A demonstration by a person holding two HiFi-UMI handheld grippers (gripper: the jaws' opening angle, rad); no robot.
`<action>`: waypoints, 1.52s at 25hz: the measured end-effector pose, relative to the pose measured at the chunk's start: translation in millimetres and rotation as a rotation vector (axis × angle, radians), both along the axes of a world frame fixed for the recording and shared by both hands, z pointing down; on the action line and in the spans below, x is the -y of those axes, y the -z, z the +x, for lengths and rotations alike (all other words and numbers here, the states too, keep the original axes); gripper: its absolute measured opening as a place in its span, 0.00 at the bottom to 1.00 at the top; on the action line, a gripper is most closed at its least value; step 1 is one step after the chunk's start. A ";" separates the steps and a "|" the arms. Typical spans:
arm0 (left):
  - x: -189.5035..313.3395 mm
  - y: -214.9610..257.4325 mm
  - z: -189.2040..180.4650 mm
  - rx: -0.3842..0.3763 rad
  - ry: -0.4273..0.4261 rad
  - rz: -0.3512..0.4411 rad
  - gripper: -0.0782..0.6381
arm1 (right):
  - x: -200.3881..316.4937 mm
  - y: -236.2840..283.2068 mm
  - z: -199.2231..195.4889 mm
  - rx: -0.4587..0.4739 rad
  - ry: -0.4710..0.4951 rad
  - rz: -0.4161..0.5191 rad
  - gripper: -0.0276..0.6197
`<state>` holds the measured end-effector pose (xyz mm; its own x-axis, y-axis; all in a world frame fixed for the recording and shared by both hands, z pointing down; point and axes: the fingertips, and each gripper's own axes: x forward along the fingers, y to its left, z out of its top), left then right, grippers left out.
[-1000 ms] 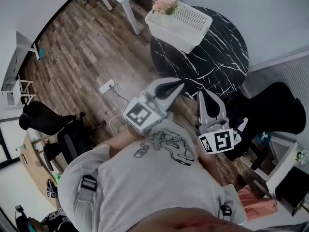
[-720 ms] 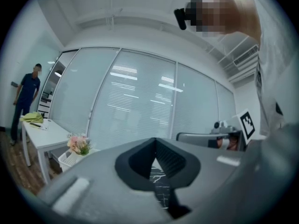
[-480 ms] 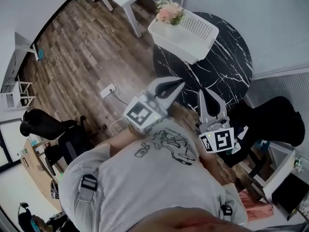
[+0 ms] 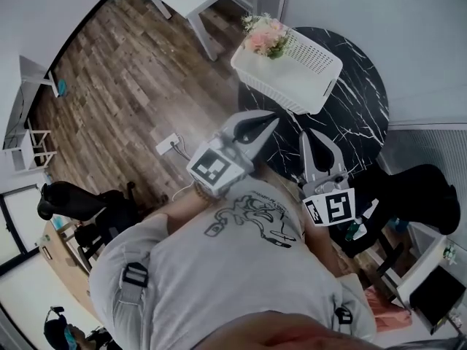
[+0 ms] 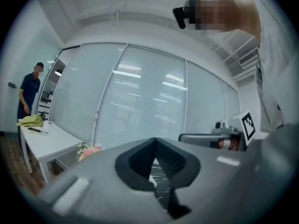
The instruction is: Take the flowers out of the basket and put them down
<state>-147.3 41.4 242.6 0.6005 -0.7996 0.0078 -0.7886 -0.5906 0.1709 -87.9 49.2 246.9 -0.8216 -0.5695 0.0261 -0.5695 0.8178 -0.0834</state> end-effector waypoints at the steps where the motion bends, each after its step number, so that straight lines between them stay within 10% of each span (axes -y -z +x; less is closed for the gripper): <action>1: 8.2 -1.5 -6.9 0.002 0.001 -0.003 0.11 | 7.4 -2.0 -6.7 -0.006 0.007 0.000 0.06; 38: 233.3 -181.3 -156.0 0.346 -0.014 -0.201 0.11 | 257.1 -189.7 -93.2 -0.275 0.151 -0.132 0.59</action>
